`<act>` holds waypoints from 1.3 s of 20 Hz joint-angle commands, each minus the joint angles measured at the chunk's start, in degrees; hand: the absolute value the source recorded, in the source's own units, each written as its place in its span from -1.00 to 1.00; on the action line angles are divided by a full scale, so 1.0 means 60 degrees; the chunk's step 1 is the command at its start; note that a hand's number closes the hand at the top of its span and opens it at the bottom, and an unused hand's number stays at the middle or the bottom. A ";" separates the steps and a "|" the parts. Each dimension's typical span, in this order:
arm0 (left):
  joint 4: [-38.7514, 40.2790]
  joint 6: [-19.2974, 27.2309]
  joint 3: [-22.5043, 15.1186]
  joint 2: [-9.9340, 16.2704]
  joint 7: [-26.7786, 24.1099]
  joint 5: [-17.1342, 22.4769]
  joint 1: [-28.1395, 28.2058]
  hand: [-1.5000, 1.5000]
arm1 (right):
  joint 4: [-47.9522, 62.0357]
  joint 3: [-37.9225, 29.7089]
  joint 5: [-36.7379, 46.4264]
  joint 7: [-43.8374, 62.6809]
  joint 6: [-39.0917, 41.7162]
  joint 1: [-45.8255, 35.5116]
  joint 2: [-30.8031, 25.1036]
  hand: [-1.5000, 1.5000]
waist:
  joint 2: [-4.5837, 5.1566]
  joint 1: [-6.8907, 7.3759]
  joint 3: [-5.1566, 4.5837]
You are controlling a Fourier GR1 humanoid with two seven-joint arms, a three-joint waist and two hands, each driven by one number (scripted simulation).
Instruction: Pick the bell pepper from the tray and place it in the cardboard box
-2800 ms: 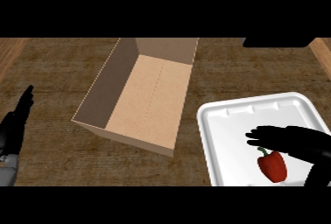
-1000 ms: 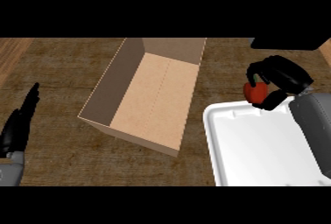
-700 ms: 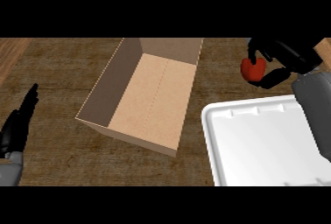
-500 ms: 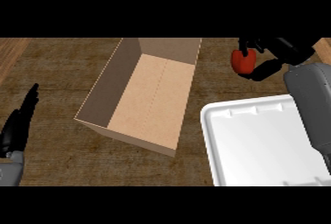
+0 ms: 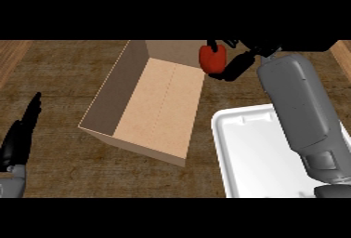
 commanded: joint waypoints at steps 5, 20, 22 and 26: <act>0.0273 -0.0258 0.0249 0.0118 -0.0052 -0.0012 -0.0278 0.00 | 0.0863 -0.0399 -0.0529 0.2021 0.0109 -0.1554 0.1473 1.00 | 0.0050 0.0071 -0.0002; 0.0406 -0.0443 0.0059 -0.0049 -0.0484 -0.0278 -0.0651 0.00 | 0.5146 0.2032 -0.2040 0.2884 -0.2693 -0.3669 0.1965 1.00 | 0.0236 0.0836 -0.0021; 0.0440 -0.0372 -0.0237 -0.0365 0.0184 -0.0415 -0.1290 0.00 | 0.5144 0.2436 -0.2940 0.3434 -0.3276 -0.3503 0.1966 1.00 | 0.0218 0.0889 -0.0017; 0.0819 -0.0376 -0.0229 -0.0390 -0.0181 -0.0486 -0.1250 0.00 | 0.5764 0.2618 -0.3832 0.3774 -0.2624 -0.3253 0.1966 -1.00 | 0.0284 0.1090 -0.0023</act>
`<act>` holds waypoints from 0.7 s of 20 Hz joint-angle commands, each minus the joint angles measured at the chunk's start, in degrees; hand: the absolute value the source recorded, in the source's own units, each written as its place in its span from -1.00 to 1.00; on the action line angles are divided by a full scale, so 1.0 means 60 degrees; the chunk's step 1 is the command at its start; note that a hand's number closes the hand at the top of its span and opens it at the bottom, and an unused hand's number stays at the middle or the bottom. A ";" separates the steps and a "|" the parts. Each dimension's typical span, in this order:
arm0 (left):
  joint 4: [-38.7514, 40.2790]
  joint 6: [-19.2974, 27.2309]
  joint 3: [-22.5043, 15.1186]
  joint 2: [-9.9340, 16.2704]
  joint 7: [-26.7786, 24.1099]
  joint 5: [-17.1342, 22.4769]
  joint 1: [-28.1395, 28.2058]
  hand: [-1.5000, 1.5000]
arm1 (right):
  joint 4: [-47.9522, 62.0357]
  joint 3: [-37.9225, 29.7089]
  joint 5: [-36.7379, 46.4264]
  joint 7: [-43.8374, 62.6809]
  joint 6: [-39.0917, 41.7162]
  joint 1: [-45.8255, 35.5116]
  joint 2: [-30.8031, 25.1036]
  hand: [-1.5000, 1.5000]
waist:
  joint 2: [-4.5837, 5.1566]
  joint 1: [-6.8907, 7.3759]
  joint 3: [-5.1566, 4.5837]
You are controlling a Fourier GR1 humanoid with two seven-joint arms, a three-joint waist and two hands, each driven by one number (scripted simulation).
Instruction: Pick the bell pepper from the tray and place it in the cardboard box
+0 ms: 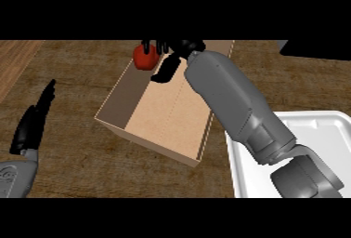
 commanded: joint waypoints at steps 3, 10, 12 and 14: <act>-0.0016 0.0044 -0.0182 -0.0178 -0.0041 -0.0164 -0.0009 0.00 | 0.0619 0.0730 -0.1155 0.0179 -0.0004 0.0188 0.0007 -1.00 | 0.0041 0.0262 0.0003; 0.0006 0.0205 -0.0186 -0.0307 -0.0190 -0.0265 0.0069 0.00 | 0.0237 0.0611 -0.2355 -0.0617 -0.0830 -0.0140 0.0007 -1.00 | 0.0048 0.0214 0.0007; -0.0060 -0.0243 0.0003 0.0007 0.0144 0.0013 -0.0177 0.00 | 0.0256 0.0366 -0.2693 -0.1308 -0.1352 0.0251 0.0007 -1.00 | 0.0052 0.0116 0.0016; -0.0248 -0.0109 -0.0029 -0.0083 0.0296 -0.0057 -0.0086 0.00 | 0.0137 0.0084 -0.3231 -0.1698 -0.1497 0.0488 0.0007 -1.00 | -0.0002 -0.0008 0.0022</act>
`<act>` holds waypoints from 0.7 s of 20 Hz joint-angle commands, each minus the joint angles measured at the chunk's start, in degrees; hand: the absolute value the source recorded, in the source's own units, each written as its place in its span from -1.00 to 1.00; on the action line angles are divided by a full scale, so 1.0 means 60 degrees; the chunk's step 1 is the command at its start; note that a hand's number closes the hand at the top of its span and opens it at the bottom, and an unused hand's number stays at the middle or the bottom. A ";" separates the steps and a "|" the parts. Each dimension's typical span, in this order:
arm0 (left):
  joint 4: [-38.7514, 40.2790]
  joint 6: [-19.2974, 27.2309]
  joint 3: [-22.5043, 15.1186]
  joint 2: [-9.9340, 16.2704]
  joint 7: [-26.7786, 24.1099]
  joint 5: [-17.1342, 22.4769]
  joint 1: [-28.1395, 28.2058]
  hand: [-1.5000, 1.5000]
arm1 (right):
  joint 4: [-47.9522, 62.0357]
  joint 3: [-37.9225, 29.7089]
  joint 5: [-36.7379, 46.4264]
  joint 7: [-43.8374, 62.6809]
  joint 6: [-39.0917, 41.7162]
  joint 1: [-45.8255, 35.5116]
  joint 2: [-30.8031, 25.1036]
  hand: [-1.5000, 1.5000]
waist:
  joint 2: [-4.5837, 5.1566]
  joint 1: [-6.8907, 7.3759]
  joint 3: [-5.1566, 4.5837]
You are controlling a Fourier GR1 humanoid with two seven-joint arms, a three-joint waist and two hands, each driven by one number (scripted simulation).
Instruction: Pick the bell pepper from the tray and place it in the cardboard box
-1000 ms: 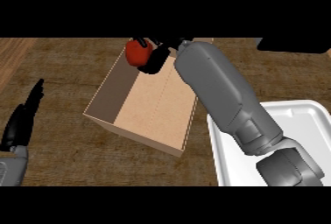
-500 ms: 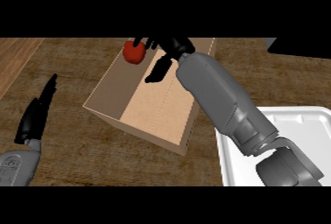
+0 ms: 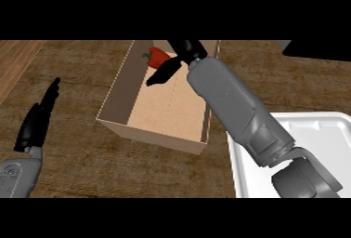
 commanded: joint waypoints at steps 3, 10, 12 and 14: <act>0.0265 0.0178 0.0200 0.0032 -0.0283 -0.0059 0.0057 0.00 | 0.0185 -0.1105 -0.1316 -0.0668 -0.0394 -0.0466 0.0001 -1.00 | 0.0008 -0.0285 -0.0001; -0.0240 -0.0091 0.0517 0.0278 -0.0150 0.0229 0.0643 0.00 | 0.0987 -0.2231 -0.1937 -0.1746 0.1246 -0.0236 -0.1149 -1.00 | -0.0074 -0.0537 0.0012; -0.0097 0.0095 0.0357 0.0017 -0.0225 0.0070 0.0603 0.00 | 0.1269 -0.2402 -0.1949 -0.1495 0.1424 -0.0648 -0.1667 -1.00 | -0.0053 -0.0549 0.0008; -0.0232 -0.0101 0.0565 0.0295 -0.0187 0.0213 0.0704 0.00 | 0.1469 -0.2362 -0.1857 -0.2014 0.2058 0.0016 -0.2326 -1.00 | -0.0052 -0.0578 0.0013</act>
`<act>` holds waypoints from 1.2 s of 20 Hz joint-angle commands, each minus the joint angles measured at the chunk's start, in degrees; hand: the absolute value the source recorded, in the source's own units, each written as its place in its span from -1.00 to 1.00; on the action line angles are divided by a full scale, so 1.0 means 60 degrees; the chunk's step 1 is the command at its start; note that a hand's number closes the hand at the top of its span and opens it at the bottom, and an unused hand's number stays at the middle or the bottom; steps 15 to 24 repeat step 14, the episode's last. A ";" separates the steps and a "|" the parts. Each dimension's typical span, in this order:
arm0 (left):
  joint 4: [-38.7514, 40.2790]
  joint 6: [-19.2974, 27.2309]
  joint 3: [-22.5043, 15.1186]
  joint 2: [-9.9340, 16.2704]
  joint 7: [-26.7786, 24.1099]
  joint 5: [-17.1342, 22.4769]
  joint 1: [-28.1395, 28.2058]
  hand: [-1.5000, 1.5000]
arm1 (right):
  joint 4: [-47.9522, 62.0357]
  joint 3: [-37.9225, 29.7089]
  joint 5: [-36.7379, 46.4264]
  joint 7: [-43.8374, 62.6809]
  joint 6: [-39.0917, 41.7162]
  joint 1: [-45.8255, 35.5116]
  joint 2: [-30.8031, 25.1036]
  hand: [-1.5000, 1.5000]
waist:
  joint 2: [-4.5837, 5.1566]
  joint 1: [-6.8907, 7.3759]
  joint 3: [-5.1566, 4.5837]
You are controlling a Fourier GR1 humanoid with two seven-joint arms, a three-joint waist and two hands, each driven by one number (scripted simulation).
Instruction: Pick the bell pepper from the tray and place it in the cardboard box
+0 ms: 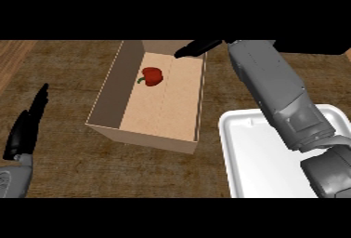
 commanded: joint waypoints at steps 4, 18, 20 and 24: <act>0.0365 0.0121 -0.0010 -0.0123 -0.0489 -0.0160 0.0021 0.00 | 0.0731 -0.0337 0.0030 -0.0803 0.1153 0.0439 -0.1718 -1.00 | 0.0076 -0.0071 0.0001; -0.0338 -0.0031 -0.0106 -0.0185 0.0218 -0.0109 -0.0079 0.00 | 0.1125 0.0041 0.0676 -0.1968 0.3553 0.1014 -0.3857 -1.00 | 0.0130 0.0160 0.0030; -0.0338 -0.0031 -0.0106 -0.0185 0.0218 -0.0109 -0.0079 0.00 | 0.1125 0.0041 0.0676 -0.1968 0.3553 0.1014 -0.3857 -1.00 | 0.0130 0.0160 0.0030; -0.0338 -0.0031 -0.0106 -0.0185 0.0218 -0.0109 -0.0079 0.00 | 0.1125 0.0041 0.0676 -0.1968 0.3553 0.1014 -0.3857 -1.00 | 0.0130 0.0160 0.0030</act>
